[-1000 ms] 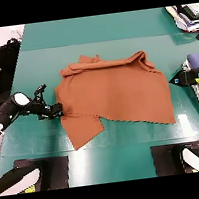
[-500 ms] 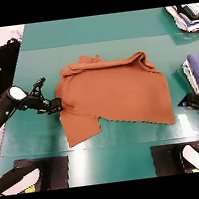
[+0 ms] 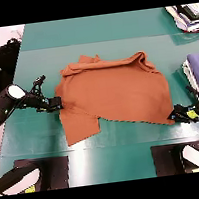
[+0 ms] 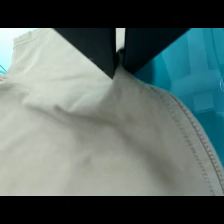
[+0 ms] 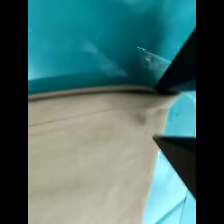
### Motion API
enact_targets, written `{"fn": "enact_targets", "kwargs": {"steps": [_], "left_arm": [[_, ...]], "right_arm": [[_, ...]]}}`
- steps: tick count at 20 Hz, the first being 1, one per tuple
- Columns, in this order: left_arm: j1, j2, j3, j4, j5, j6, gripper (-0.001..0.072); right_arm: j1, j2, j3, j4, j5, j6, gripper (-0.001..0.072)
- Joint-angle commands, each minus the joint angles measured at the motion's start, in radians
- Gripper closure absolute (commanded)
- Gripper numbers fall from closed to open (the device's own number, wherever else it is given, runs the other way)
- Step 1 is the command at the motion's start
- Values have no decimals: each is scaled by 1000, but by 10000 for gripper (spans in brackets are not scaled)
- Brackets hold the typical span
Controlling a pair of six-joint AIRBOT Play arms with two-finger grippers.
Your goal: Fold the shirts.
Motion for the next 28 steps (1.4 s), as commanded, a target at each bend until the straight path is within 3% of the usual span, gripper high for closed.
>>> {"fn": "enact_targets", "kwargs": {"steps": [1, 2, 3, 8, 13, 17, 21, 24, 28], "left_arm": [[0, 1, 1, -1, 0, 3, 678], [0, 6, 2, 0, 0, 3, 679], [0, 27, 2, 0, 5, 2, 679], [1, 253, 154, 24, -32, -5, 679], [0, 408, 611, 42, -60, -5, 678], [0, 413, 1035, 40, -62, -6, 678], [0, 413, 1315, 41, -33, -32, 679], [0, 413, 1368, 44, -6, -32, 679], [1, 388, 1201, 105, -21, -35, 679]], "right_arm": [[40, -12, -9, 0, -39, 2, 541], [51, -12, -9, 0, -35, 1, 681], [67, -3, -9, 1, -31, -1, 696], [148, 151, 191, 86, -43, -13, 696], [153, 259, 714, 161, -94, -13, 697], [106, 300, 1132, 144, -118, -14, 696], [46, 279, 1422, 145, -77, -14, 696], [39, 207, 1571, 147, -13, -1, 696], [42, 95, 1557, 151, 105, 43, 697]]}}
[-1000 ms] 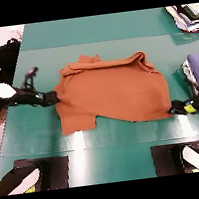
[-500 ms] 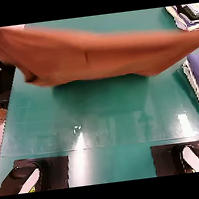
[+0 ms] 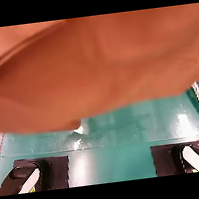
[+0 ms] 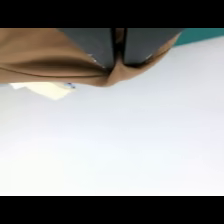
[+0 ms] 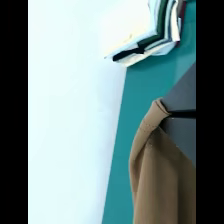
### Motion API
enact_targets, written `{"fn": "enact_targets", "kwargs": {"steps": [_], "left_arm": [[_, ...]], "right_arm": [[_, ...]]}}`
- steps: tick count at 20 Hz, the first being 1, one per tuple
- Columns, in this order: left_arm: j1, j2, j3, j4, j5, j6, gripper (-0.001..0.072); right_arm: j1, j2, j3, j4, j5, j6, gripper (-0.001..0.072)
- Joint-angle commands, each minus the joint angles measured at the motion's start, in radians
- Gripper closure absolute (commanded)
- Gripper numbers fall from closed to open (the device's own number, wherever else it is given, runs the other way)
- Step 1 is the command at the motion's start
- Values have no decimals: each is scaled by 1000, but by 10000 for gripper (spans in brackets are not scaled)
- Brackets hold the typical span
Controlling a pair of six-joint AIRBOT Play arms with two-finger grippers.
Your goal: Fold the shirts.
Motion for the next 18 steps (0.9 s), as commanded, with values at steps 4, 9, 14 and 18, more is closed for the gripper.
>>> {"fn": "enact_targets", "kwargs": {"steps": [4, 9, 14, 18], "left_arm": [[0, -171, -277, 34, -97, -11, 678], [0, -516, -442, -3, -173, 37, 677], [0, -865, -435, -18, 0, 105, 678], [1, -929, -407, -43, 206, 131, 677]], "right_arm": [[-2, -211, -164, -2, 185, 29, 697], [21, -467, -357, -6, 223, 29, 697], [119, -738, -383, -6, 61, 28, 697], [178, -879, -208, -8, -63, 28, 697]]}}
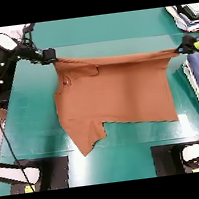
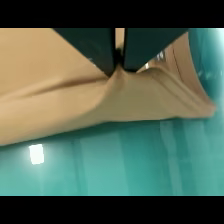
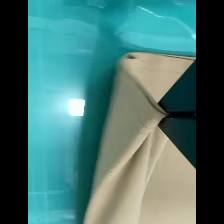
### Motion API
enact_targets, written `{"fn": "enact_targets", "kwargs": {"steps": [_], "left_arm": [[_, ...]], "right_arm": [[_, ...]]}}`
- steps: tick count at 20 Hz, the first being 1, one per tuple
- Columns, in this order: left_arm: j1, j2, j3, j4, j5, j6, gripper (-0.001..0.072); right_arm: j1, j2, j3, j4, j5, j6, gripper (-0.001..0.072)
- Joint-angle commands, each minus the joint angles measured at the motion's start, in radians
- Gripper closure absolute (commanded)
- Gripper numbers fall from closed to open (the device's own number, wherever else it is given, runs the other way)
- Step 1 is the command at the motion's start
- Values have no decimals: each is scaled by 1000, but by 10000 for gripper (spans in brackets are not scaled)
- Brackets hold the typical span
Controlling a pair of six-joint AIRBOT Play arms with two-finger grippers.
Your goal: Fold the shirts.
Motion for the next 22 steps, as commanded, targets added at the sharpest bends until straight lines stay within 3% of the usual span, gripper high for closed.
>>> {"fn": "enact_targets", "kwargs": {"steps": [1, 3, 5, 8, 11, 16, 17, 18, 19, 20, 22], "left_arm": [[1, -70, 23, -19, 161, 28, 677], [3, -69, 66, -10, 100, 30, 677], [3, -69, 108, 29, -42, 38, 678], [3, -69, 87, 76, -203, 34, 680], [3, -69, -6, 98, -238, 25, 679], [3, -69, -131, 94, -170, 15, 675], [3, -69, -131, 96, -168, 1, 522], [3, -69, -127, 97, -177, -11, 142], [3, -66, -125, 100, -196, -28, 112], [3, -55, -122, 106, -226, -25, 211], [3, 2, -125, 130, -284, -26, 216]], "right_arm": [[52, -116, 122, -14, -101, -1, 697], [80, -123, 176, -127, -73, -1, 697], [103, -108, 180, -254, -5, -1, 697], [124, -101, 157, -330, 109, -1, 698], [123, -43, 6, -329, 76, 7, 698], [153, 39, -241, -326, -65, 12, 694], [162, 45, -260, -326, -84, 18, 554], [167, 50, -267, -326, -84, 19, 275], [169, 59, -267, -326, -72, 19, 251], [167, 74, -267, -328, -58, 19, 255], [147, 125, -272, -326, -15, 18, 259]]}}
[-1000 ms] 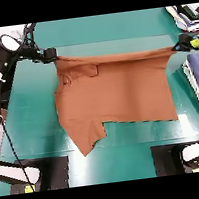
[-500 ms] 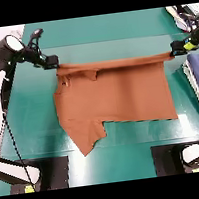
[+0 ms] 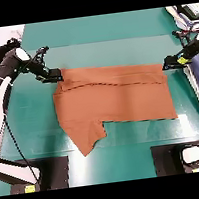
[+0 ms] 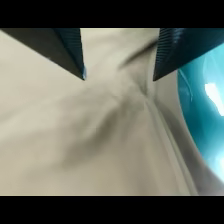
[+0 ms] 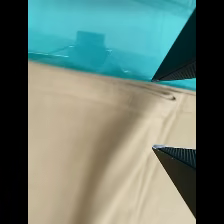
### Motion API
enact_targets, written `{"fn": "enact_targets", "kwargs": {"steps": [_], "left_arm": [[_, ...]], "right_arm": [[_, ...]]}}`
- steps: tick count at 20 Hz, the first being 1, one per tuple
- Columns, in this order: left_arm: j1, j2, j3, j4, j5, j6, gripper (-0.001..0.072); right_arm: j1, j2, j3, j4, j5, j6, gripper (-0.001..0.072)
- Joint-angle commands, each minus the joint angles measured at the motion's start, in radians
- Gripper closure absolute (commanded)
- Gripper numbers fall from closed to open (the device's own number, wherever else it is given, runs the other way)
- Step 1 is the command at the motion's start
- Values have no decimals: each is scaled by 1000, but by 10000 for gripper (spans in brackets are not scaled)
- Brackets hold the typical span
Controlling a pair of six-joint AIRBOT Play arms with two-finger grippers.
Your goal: Fold the shirts.
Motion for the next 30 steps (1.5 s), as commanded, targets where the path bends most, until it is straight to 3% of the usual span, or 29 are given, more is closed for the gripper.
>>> {"fn": "enact_targets", "kwargs": {"steps": [1, 4, 9, 12, 16, 20, 23, 25, 30], "left_arm": [[1, 85, -22, 22, -79, -14, 216], [1, 259, -187, 22, -84, -16, 216], [1, 571, -676, -29, -43, -100, 215], [1, 706, -915, -82, 1, -141, 216], [-1, 748, -1088, -225, 100, -108, 216], [-101, 747, -1141, -307, 241, -95, 217], [-148, 747, -1141, -316, 286, -149, 231], [-148, 747, -1138, -330, 279, -144, 682], [-148, 747, -1055, -331, 222, -110, 678]], "right_arm": [[-21, 92, -44, 1, 54, 2, 259], [-45, 237, -166, 5, 76, 2, 259], [-117, 433, -372, 187, 45, -23, 260], [-149, 494, -438, 211, 23, -34, 260], [-154, 510, -459, 210, 20, -42, 260], [-150, 510, -459, 210, 23, -42, 261], [-151, 510, -460, 206, 52, -48, 261], [-163, 512, -470, 194, 76, -52, 261], [-331, 568, -683, 123, 85, -51, 260]]}}
